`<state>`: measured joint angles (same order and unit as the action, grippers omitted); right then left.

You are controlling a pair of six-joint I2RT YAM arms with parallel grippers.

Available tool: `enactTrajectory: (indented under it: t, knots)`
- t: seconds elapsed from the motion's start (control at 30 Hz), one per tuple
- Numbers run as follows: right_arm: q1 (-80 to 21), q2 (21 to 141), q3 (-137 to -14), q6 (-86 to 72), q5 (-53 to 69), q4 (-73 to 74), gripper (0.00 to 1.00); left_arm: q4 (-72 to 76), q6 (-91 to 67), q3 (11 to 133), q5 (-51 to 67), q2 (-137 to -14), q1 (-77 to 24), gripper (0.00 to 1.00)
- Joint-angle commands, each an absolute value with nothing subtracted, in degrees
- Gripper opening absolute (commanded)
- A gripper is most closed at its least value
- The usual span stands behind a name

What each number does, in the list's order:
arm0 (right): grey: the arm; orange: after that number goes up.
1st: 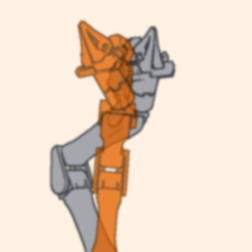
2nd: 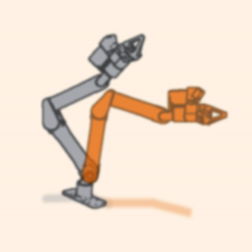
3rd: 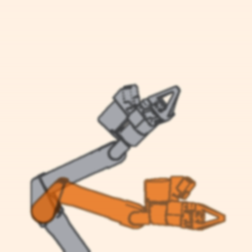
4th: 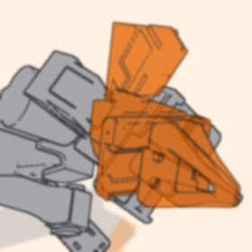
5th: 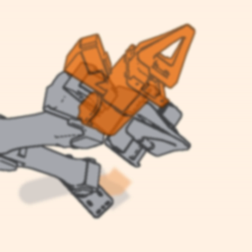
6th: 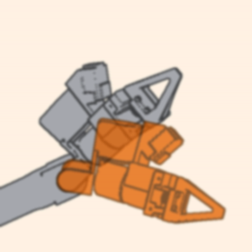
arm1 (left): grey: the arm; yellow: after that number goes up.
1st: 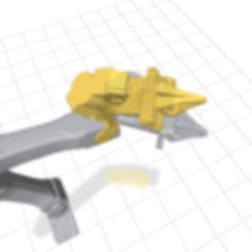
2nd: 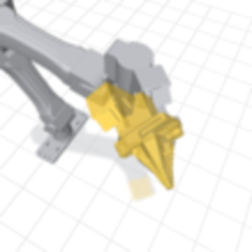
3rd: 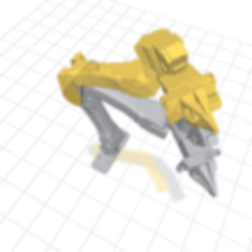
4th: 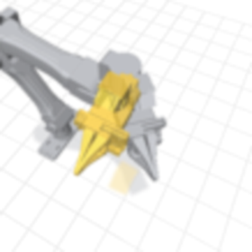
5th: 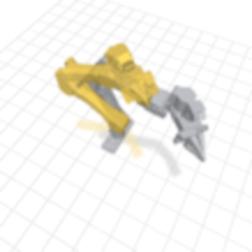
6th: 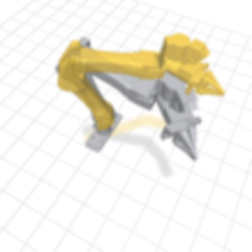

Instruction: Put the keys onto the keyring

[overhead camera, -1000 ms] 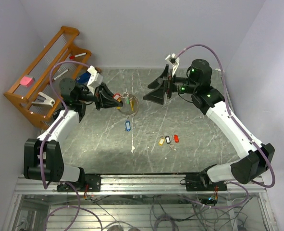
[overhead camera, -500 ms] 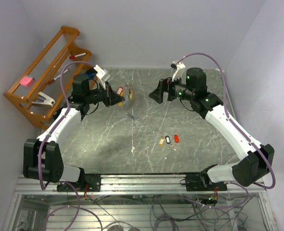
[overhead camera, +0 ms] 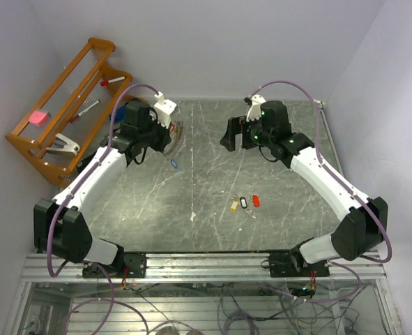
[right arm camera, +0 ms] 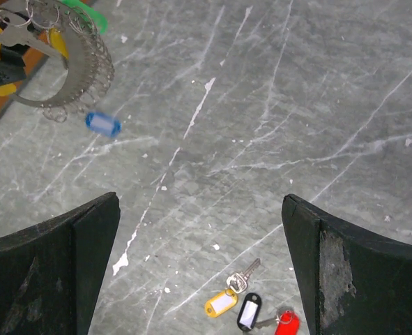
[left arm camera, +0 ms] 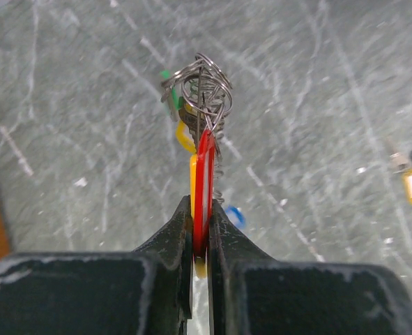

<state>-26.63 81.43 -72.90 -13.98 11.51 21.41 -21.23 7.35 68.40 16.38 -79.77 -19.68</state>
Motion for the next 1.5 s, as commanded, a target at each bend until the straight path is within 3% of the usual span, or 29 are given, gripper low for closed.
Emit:
enactTrajectory:
  t: [0.0, 0.3, 0.5, 0.63, 0.9, 1.0, 1.1, 1.23, 1.33, 1.47]
  knots:
    - [-26.37, 83.64, -72.51, -14.14, 10.36, 22.63, 1.00, -23.79, 15.08, 70.81, 0.99, -83.15, -20.48, 0.07]
    - [-26.36, 86.57, -72.38, -13.88, 10.10, 21.78, 0.99, -11.20, 26.89, 73.77, -7.32, -92.39, -20.48, 0.07]
    - [-26.24, 87.60, -71.42, -13.73, 10.29, 20.74, 1.00, -11.91, 32.65, 82.29, -13.36, -103.71, -20.83, 0.07]
    - [-26.28, 88.77, -72.08, -13.97, 11.34, 20.30, 1.00, -1.49, 39.58, 81.95, -22.46, -110.52, -23.22, 0.07]
    - [-26.19, 88.96, -73.48, -13.79, 11.72, 22.06, 1.00, -5.74, 36.91, 88.36, -24.13, -118.39, -27.90, 0.07]
    - [-26.19, 89.24, -73.74, -13.63, 12.12, 23.22, 1.00, -8.69, 34.48, 89.17, -22.89, -118.27, -30.27, 0.20]
    - [-26.04, 88.85, -73.10, -14.07, 11.97, 23.21, 1.00, -13.56, 31.74, 91.53, -21.44, -118.09, -31.92, 0.40]
    - [-25.89, 87.34, -72.07, -15.74, 9.58, 22.45, 1.00, -20.66, 27.15, 94.64, -16.73, -116.53, -33.12, 0.44]
    - [-25.82, 86.33, -72.68, -16.78, 6.75, 22.65, 1.00, -25.35, 25.37, 95.12, -13.85, -115.97, -33.91, 0.68]
    - [-25.60, 85.00, -73.41, -18.85, -0.14, 23.28, 1.00, -27.96, 22.51, 95.69, -11.65, -113.81, -34.35, 0.71]
